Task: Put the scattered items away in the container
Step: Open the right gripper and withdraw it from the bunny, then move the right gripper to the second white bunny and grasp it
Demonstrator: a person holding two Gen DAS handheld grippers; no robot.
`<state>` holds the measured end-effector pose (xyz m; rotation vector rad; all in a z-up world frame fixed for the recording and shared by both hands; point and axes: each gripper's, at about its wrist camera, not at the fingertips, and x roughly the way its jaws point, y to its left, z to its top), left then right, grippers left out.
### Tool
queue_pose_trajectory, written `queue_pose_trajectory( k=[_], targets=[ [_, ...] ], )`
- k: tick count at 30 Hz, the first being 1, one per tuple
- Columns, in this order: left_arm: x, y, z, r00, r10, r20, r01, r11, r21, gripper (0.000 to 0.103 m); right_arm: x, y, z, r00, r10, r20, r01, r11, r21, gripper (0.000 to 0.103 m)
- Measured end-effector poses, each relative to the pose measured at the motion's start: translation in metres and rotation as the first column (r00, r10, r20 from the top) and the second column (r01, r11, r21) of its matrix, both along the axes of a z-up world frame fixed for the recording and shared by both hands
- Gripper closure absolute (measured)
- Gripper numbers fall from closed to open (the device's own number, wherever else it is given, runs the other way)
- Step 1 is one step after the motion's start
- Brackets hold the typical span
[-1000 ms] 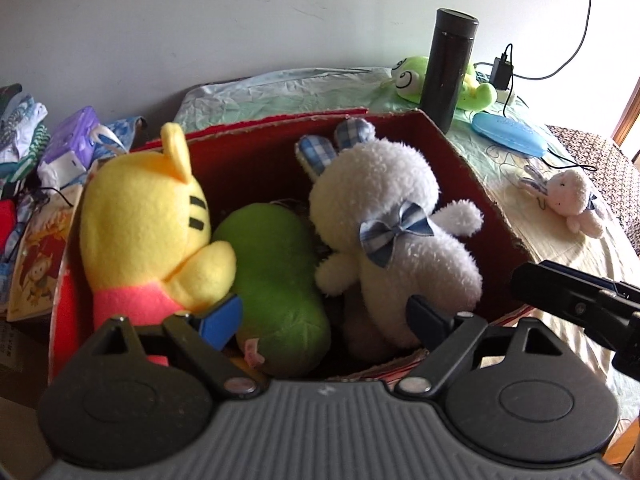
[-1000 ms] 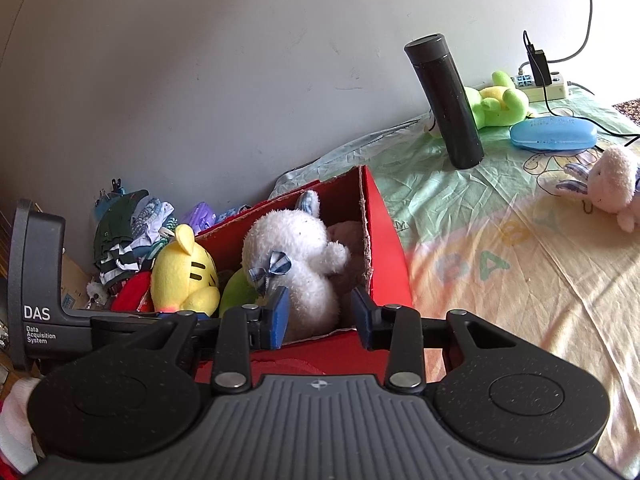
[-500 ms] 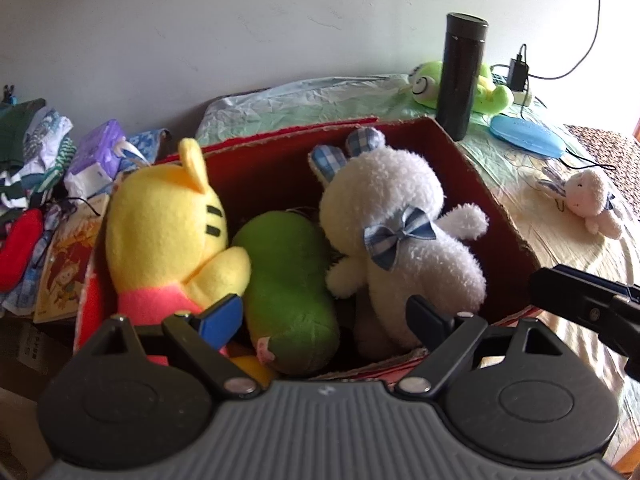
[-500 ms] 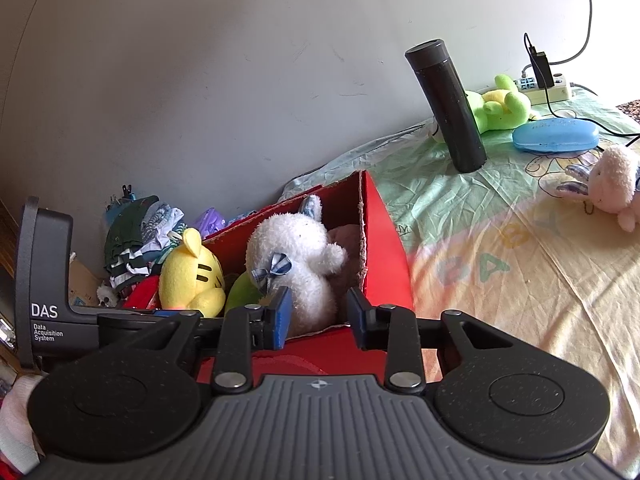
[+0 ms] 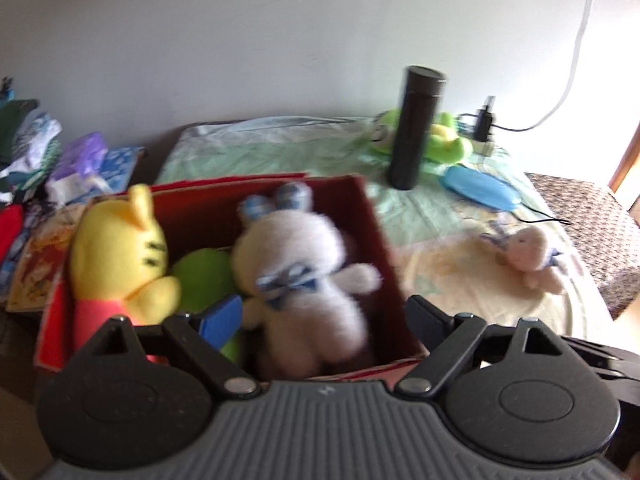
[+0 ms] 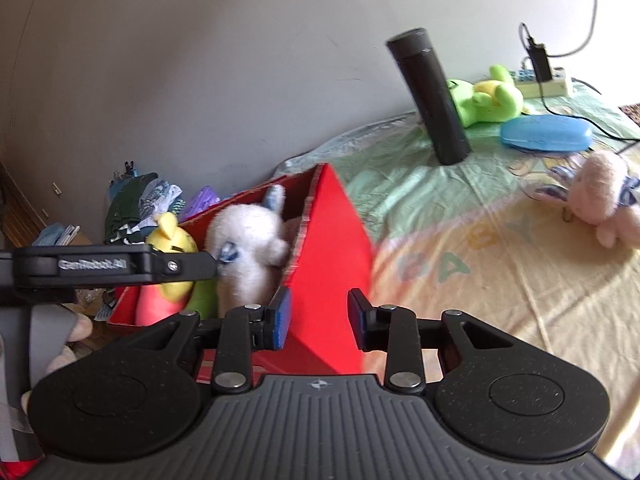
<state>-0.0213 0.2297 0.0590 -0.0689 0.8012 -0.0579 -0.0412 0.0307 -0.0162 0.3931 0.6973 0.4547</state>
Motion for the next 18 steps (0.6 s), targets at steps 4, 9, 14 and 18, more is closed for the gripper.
queue_pose_trajectory(
  k=[4,9,14,18],
  targets=[
    [0.005,-0.042,0.004,0.993,-0.116,0.033,0.117,0.993,-0.021,0.015,0.003,-0.033,-0.009,0.999,-0.036,-0.031,0.036,0.999,0.003,0.069],
    [0.02,-0.093,-0.009,0.97,-0.241,0.029,0.242,0.968,-0.061,0.015,0.007,-0.076,-0.017,0.993,-0.098,-0.06,0.099,0.995,0.011,0.069],
    [0.049,-0.133,-0.043,0.959,-0.277,-0.053,0.266,0.951,-0.156,0.015,0.012,-0.123,-0.03,0.978,-0.18,-0.106,0.181,0.984,0.0,0.069],
    [0.072,-0.162,-0.069,0.948,-0.3,-0.107,0.264,0.929,-0.26,0.015,0.021,-0.16,-0.039,0.96,-0.245,-0.136,0.245,0.969,-0.014,0.068]
  ],
)
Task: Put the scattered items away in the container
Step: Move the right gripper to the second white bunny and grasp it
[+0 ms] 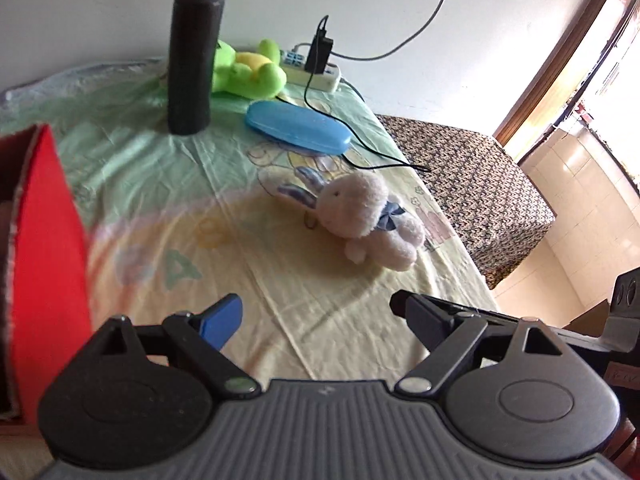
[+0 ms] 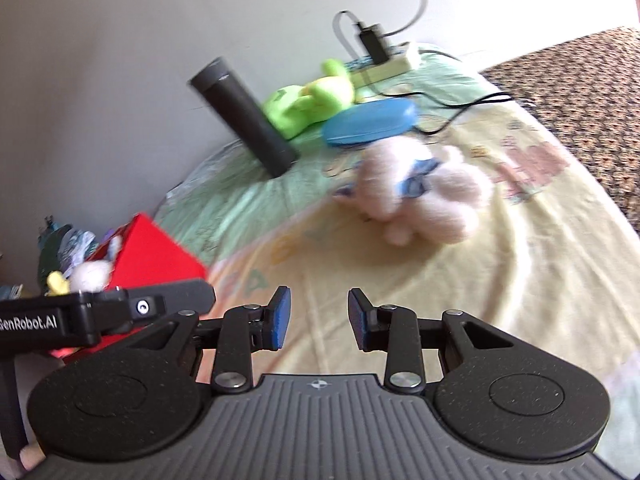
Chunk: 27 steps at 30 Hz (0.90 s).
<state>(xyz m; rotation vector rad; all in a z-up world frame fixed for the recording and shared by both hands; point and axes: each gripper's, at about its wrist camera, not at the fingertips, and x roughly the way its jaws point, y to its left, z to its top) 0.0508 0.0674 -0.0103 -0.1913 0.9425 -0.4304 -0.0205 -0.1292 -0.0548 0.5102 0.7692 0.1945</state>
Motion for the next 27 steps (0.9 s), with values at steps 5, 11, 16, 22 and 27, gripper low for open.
queue_pose_trajectory(
  k=[5,11,16,22,27],
  targets=[
    [0.02,-0.033,-0.018,1.0,0.003,-0.031,-0.005,0.999,-0.038,0.015,0.02,-0.043,-0.004,0.997,-0.078,-0.012,0.078,0.997,0.019,0.059],
    [0.044,-0.056,-0.035,0.997,0.034,-0.072,-0.039,0.996,-0.077,0.015,0.056,-0.079,-0.016,0.99,-0.14,-0.03,0.142,0.987,0.069,0.055],
    [0.06,-0.063,-0.04,0.996,0.065,-0.068,-0.071,0.993,-0.094,0.015,0.082,-0.097,-0.03,0.982,-0.176,-0.067,0.183,0.974,0.134,0.054],
    [0.079,-0.075,-0.056,0.995,0.047,-0.086,-0.055,0.994,-0.09,0.015,0.107,-0.098,-0.047,0.987,-0.121,-0.105,0.139,0.972,0.19,0.05],
    [0.093,-0.08,-0.069,0.994,0.022,-0.111,-0.031,0.997,-0.075,0.015,0.114,-0.087,-0.053,0.993,-0.049,-0.105,0.067,0.983,0.173,0.054]
  ],
)
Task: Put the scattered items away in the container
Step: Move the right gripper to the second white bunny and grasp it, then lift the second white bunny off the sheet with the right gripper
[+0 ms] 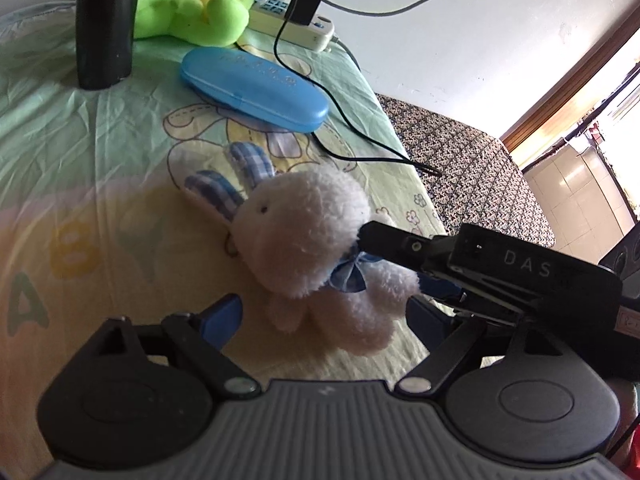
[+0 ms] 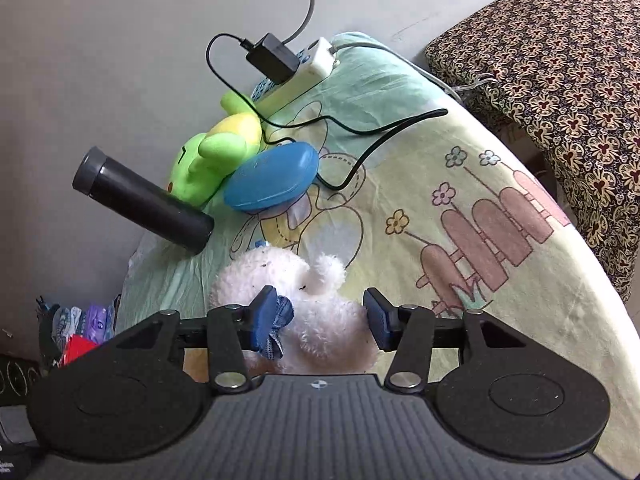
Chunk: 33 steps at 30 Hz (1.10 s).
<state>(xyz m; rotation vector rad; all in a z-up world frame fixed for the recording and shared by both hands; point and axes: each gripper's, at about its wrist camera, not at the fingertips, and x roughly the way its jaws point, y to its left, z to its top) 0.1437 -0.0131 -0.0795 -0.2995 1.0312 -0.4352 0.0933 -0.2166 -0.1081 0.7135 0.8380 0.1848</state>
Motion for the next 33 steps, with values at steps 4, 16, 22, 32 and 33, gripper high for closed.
queue_pose_trajectory(
  k=[4,16,22,32,33],
  targets=[
    [0.007,0.005,-0.006,1.0,-0.018,-0.017,0.018,0.999,-0.042,0.017,-0.002,-0.009,-0.008,1.0,0.014,-0.023,-0.012,0.998,0.062,0.059],
    [-0.004,-0.023,0.005,0.978,-0.194,0.08,0.197,0.98,-0.037,0.019,-0.004,-0.013,-0.007,0.988,0.143,-0.052,-0.138,0.986,0.09,0.065],
    [-0.002,-0.022,-0.005,0.981,-0.185,0.06,0.185,0.983,0.012,0.022,-0.003,-0.014,-0.012,0.991,0.115,-0.061,-0.108,0.988,0.109,0.063],
    [0.002,-0.011,-0.008,0.986,-0.158,0.044,0.161,0.984,-0.073,0.021,0.0,0.0,-0.012,0.989,0.132,-0.06,-0.122,0.982,0.144,0.064],
    [0.001,-0.01,-0.006,0.986,-0.16,0.047,0.163,0.984,-0.073,0.021,-0.001,-0.002,-0.012,0.989,0.136,-0.063,-0.124,0.979,0.161,0.065]
  ],
)
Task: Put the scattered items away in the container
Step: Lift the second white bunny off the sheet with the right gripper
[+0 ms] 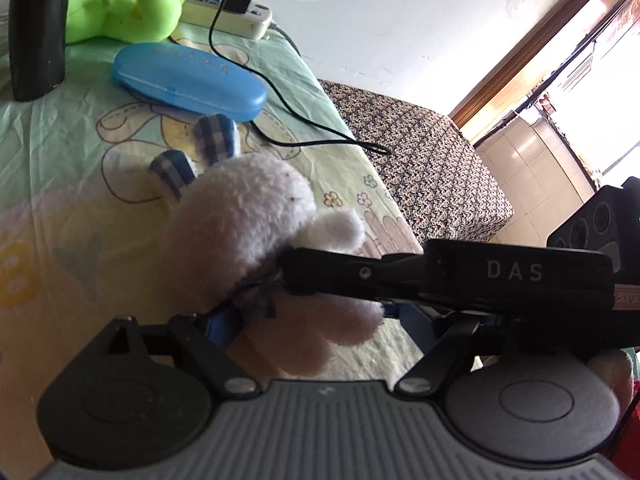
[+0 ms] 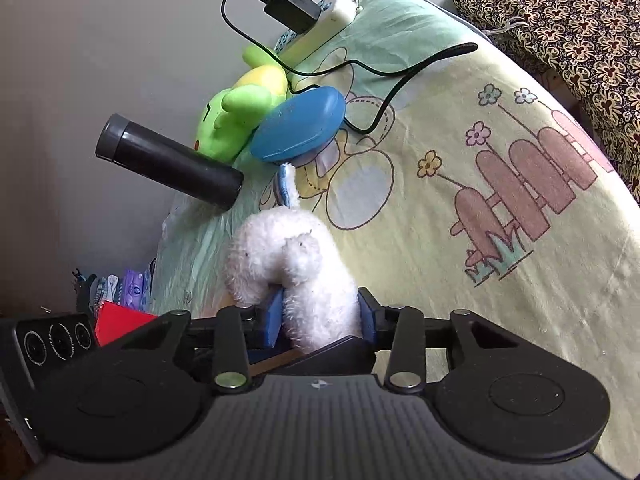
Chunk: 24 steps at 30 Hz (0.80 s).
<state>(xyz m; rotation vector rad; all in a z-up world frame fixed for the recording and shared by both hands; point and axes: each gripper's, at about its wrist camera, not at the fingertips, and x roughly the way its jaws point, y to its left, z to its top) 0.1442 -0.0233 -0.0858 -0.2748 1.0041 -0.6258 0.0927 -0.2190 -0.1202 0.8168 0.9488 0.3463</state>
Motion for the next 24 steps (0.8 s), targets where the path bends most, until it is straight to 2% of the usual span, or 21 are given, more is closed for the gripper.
queue_pose_trajectory(
  k=[8,14,24],
  targets=[
    [-0.031,0.011,0.021,0.999,0.006,0.05,-0.008,0.999,0.033,0.021,-0.021,0.009,0.011,1.0,0.018,0.009,-0.019,0.999,0.05,0.066],
    [-0.067,0.039,0.045,0.992,0.045,0.119,-0.052,0.997,0.052,0.021,-0.043,0.032,0.032,0.995,0.076,0.06,-0.08,0.994,0.07,0.066],
    [-0.123,0.087,0.094,0.955,0.114,0.274,-0.137,0.988,0.066,0.021,-0.07,0.081,0.075,0.972,0.148,0.183,-0.168,0.981,0.101,0.066]
  ],
)
